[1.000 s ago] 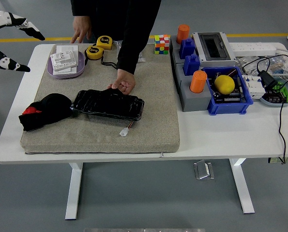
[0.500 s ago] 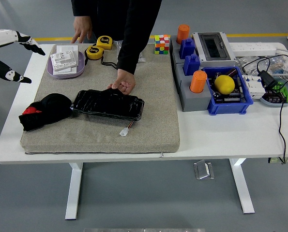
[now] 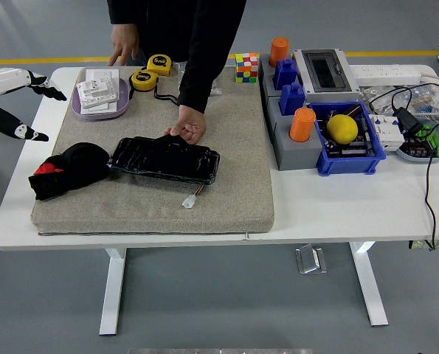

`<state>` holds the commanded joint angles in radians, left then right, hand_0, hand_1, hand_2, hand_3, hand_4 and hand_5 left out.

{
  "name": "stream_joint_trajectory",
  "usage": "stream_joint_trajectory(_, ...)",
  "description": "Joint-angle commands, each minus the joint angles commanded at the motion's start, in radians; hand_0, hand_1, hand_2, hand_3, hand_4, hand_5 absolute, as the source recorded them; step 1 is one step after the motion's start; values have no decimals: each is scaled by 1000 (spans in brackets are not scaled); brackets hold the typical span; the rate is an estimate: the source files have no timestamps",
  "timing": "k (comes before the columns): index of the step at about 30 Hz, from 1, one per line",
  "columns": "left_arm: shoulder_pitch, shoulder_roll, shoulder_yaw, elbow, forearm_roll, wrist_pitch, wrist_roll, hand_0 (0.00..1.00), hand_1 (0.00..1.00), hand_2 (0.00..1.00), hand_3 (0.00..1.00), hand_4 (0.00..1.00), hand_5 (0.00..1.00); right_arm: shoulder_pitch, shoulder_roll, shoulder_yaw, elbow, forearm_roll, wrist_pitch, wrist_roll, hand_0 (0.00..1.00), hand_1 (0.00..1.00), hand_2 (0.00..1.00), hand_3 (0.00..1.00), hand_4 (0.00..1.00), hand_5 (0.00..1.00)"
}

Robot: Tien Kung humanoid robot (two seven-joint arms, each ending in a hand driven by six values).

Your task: Pick the rag up,wipe the panel,place it on the desk

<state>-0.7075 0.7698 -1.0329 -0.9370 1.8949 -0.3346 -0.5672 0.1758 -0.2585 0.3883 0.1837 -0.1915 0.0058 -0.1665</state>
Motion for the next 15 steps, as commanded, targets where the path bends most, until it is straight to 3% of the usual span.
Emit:
stream_joint_trajectory(11, 15, -40, 14, 60, 10, 68, 11, 697, 746, 764, 764, 928, 192, 4, -5, -2, 2, -8, 0, 0, 777, 736, 726, 681, 998, 591)
stream_joint_trajectory(15, 17, -53, 27, 64, 12, 71, 14, 693, 744, 761, 757, 926, 193, 4, -7, -3, 2, -9, 0, -1, 777, 736, 725, 679, 998, 591)
